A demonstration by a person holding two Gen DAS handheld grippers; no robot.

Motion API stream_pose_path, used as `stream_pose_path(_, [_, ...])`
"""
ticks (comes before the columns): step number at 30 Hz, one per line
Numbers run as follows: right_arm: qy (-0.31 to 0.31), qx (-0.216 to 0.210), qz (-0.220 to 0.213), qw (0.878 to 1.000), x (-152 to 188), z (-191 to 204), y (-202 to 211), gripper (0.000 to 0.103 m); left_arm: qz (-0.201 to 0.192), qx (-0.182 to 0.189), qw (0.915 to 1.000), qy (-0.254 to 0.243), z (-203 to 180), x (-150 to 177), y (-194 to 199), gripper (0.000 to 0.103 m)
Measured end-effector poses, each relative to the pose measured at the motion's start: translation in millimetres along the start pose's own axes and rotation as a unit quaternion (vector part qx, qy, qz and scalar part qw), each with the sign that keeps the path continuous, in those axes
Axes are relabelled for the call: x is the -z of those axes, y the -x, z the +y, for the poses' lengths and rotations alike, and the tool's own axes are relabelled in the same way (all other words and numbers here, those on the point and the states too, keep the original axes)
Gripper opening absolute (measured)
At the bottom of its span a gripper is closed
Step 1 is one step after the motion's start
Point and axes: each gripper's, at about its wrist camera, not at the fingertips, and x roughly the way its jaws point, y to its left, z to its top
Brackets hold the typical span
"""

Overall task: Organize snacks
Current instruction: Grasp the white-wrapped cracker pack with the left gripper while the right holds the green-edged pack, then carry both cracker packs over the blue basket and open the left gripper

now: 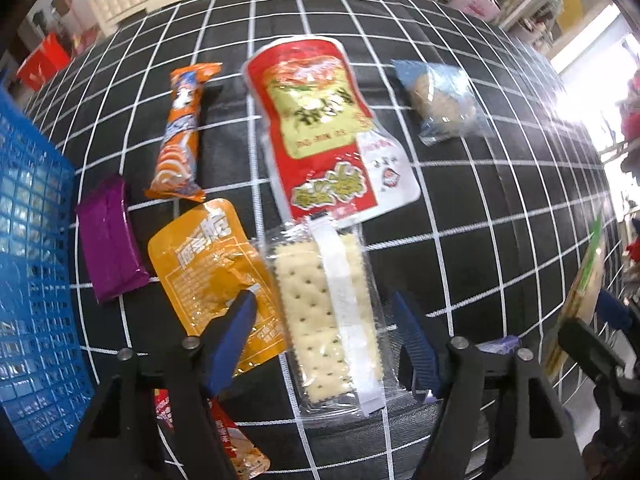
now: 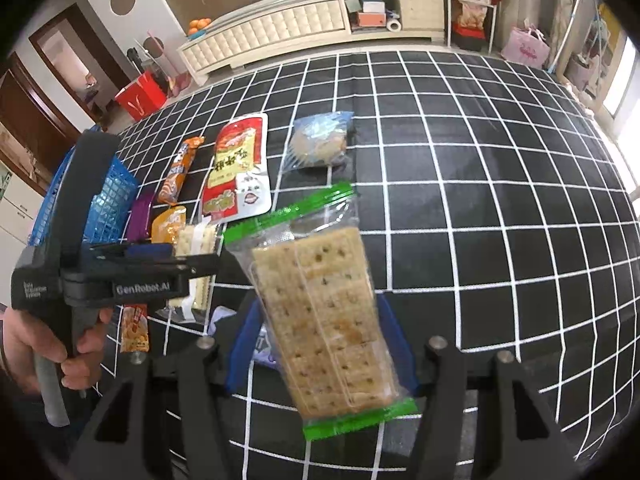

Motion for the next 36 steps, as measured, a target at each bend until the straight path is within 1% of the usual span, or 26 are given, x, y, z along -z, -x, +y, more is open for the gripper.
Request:
stream_pose_path(1, [-0.001,-0.002,0.0,1.0,0,0,-1,0.062,0.0,-0.005,1.0,-0.009,-4,1,0,0.065])
stream_pose_path(5, [-0.004,-0.002,0.0,1.0,1,0,1,0.062,0.001,-0.024,0.9991,-0.034,-20,7,-2,0.051])
stream_pose_path(9, [-0.009,-0.002,0.003,1.0,1,-1,1,0.061,-0.001,-0.016,0.999,-0.043,-28,12,1,0.043])
stream_pose_path(13, [-0.011,0.0,0.001,1.0,1,0,2,0.06,-0.009,0.0,0.9993,-0.037,-26,19,9,0.042])
stream_pose_path(19, [-0.009,0.01,-0.008,1.0,-2,9,16,0.06,-0.042,0.03,0.9982,-0.03,-19,34,46,0.042])
stream_pose_path(20, [-0.008,0.013,-0.011,1.0,-3,12,20,0.06,-0.047,0.034,0.9978,-0.03,-10,32,53,0.042])
stream_pose_path(23, [0.0,0.018,-0.021,1.0,-6,24,33,0.06,-0.072,0.042,0.9958,-0.037,-5,35,78,0.042])
stream_pose_path(26, [0.013,0.021,-0.034,0.999,-9,40,48,0.06,-0.095,0.049,0.9935,-0.04,4,42,105,0.042])
stream_pose_path(30, [0.031,0.023,-0.054,0.998,-13,68,67,0.06,-0.13,0.046,0.9897,-0.038,16,50,142,0.042])
stream_pose_path(32, [0.041,0.024,-0.063,0.997,-15,84,74,0.06,-0.143,0.049,0.988,-0.031,30,56,158,0.042])
stream_pose_path(36, [0.057,0.009,-0.077,0.995,-19,116,86,0.06,-0.166,0.046,0.9848,-0.019,60,68,189,0.042])
